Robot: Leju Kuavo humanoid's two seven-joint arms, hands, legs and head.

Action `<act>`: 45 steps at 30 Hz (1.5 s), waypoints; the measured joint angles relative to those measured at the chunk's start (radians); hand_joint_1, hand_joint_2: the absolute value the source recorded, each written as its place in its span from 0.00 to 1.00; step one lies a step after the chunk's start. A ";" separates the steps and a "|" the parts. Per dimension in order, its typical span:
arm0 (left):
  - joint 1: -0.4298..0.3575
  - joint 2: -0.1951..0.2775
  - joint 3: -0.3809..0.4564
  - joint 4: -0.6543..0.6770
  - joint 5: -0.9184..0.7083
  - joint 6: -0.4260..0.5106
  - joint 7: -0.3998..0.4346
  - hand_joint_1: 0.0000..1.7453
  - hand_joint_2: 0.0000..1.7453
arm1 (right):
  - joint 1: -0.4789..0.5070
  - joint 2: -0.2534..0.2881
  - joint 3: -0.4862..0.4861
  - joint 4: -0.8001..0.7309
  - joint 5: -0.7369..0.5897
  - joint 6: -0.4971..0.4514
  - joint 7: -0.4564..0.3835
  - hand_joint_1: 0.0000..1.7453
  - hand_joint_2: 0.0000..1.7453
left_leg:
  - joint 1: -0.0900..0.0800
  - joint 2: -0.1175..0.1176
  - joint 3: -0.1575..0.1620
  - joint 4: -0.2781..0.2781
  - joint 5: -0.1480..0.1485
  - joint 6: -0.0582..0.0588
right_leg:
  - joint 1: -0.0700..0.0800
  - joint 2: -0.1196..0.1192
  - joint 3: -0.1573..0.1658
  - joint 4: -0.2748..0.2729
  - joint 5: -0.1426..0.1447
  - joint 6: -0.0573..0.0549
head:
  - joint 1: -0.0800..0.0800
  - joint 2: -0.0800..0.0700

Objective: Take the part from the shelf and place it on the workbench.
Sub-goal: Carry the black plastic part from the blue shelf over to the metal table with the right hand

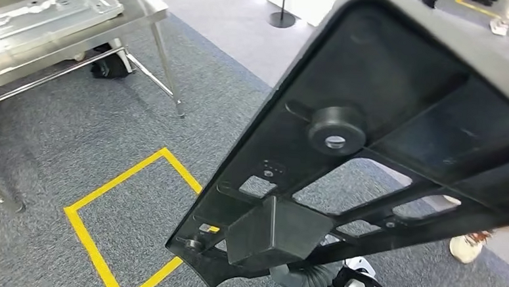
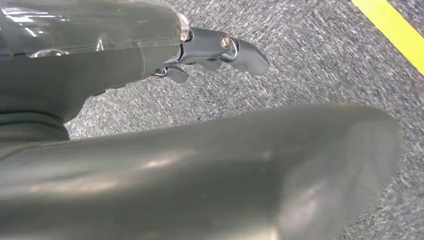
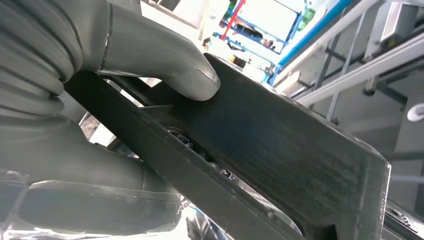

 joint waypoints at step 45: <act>-0.001 -0.009 -0.025 0.001 -0.051 -0.043 0.020 0.00 0.00 | 0.037 -0.044 -0.021 -0.054 -0.031 0.023 0.000 1.00 1.00 | 0.008 -0.156 0.000 -0.002 0.004 0.001 | -0.001 0.146 -0.030 0.009 0.016 -0.006 | 0.000 0.000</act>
